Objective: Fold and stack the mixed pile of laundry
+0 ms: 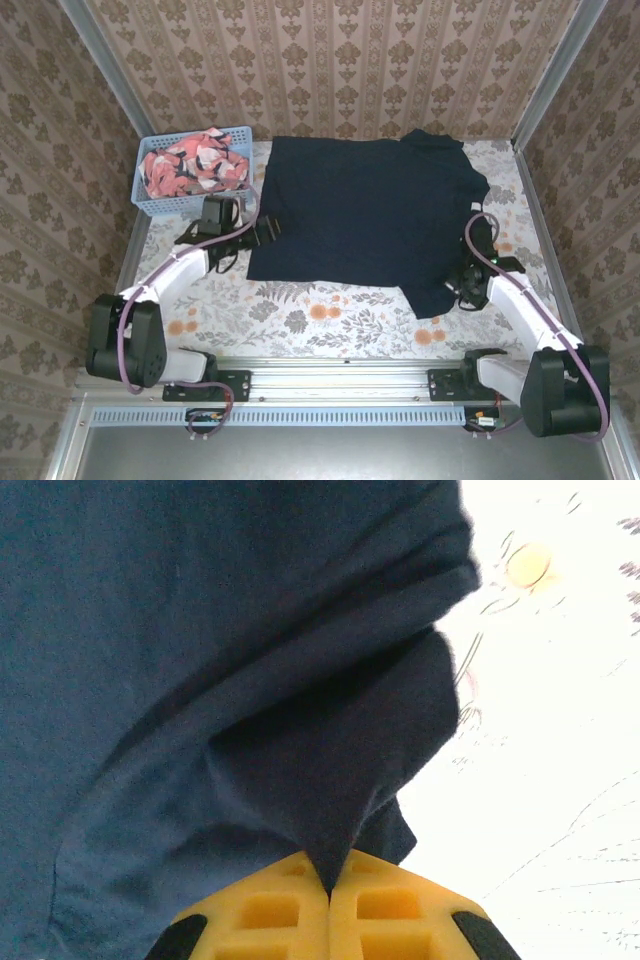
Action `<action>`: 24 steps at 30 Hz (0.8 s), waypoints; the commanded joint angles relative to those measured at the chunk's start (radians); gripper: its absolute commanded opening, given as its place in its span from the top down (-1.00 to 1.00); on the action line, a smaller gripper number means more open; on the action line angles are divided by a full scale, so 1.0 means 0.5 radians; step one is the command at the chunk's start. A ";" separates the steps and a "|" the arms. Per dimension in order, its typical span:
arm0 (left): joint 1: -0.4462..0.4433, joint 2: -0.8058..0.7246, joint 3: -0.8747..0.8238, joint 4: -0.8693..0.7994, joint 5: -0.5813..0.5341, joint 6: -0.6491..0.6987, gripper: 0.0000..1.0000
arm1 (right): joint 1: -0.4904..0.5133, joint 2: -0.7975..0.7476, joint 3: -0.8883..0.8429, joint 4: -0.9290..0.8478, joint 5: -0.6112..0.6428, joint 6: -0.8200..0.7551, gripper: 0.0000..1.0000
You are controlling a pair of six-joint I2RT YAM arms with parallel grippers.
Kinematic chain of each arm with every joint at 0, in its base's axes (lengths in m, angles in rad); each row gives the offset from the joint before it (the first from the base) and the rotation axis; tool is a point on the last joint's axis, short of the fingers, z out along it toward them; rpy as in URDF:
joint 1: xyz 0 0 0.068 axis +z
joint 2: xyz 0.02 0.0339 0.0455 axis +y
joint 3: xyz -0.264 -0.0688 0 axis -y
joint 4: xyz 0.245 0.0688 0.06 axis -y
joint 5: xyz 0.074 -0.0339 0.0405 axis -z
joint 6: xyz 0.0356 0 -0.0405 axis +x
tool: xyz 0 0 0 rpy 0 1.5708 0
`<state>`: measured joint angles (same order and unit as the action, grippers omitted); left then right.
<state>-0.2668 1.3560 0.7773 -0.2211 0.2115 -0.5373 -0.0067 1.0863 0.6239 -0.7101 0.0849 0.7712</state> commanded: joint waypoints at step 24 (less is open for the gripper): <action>-0.183 0.128 -0.294 0.016 -0.164 -0.238 0.78 | -0.073 -0.215 -0.077 0.035 -0.244 -0.126 1.00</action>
<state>-0.3492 1.4147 0.6136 -0.2115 0.1398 -0.6521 -0.0414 0.9985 0.5938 -0.6621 -0.0418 0.7277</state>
